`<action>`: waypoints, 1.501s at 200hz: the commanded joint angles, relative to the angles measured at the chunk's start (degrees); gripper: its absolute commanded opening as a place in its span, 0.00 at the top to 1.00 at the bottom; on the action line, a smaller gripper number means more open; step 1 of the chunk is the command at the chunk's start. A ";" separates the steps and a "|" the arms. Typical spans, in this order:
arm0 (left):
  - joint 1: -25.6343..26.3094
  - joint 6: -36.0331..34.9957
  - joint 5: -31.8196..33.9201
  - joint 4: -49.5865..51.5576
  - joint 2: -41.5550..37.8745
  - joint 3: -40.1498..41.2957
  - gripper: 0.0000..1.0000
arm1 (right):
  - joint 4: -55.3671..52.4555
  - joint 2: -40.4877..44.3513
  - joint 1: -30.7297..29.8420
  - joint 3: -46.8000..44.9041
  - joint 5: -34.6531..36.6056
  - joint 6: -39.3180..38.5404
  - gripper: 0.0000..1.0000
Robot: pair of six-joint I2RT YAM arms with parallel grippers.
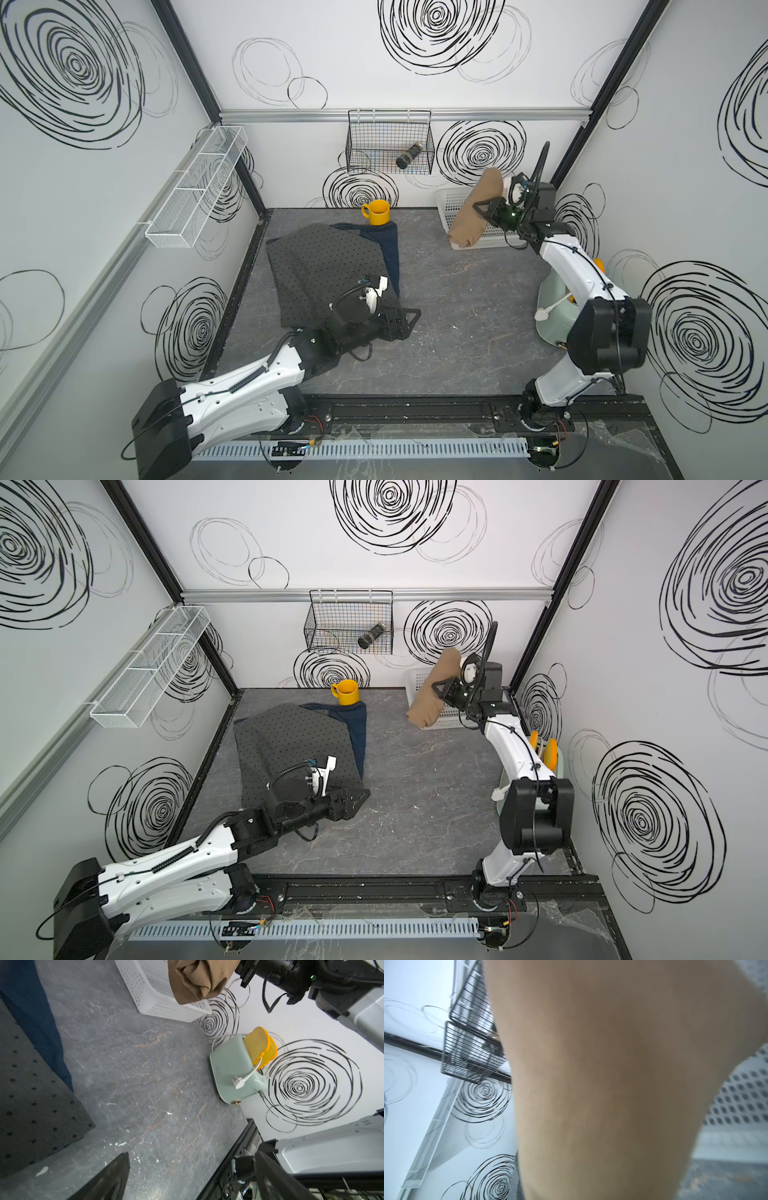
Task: Roll up the skirts
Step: Move the basket to the center of the board.
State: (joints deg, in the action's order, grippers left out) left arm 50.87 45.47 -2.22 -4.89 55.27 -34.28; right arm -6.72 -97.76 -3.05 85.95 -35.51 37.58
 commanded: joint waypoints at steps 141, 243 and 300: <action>-5.36 -5.51 -7.19 5.96 10.23 -4.74 0.02 | -29.69 -47.18 7.88 53.60 -27.73 -8.57 1.00; -5.23 -6.88 -6.65 8.21 13.06 -8.26 0.02 | -37.87 -52.44 8.89 56.72 -14.29 -13.51 1.00; -8.81 -5.44 -11.86 8.15 17.52 -11.28 0.02 | -38.01 -45.41 7.67 46.77 -10.65 -16.65 1.00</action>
State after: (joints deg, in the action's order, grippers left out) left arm 43.62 39.81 -11.29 3.79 70.85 -42.83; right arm -42.92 -148.77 5.82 137.95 -47.79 24.45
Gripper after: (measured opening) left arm 0.978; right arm 0.167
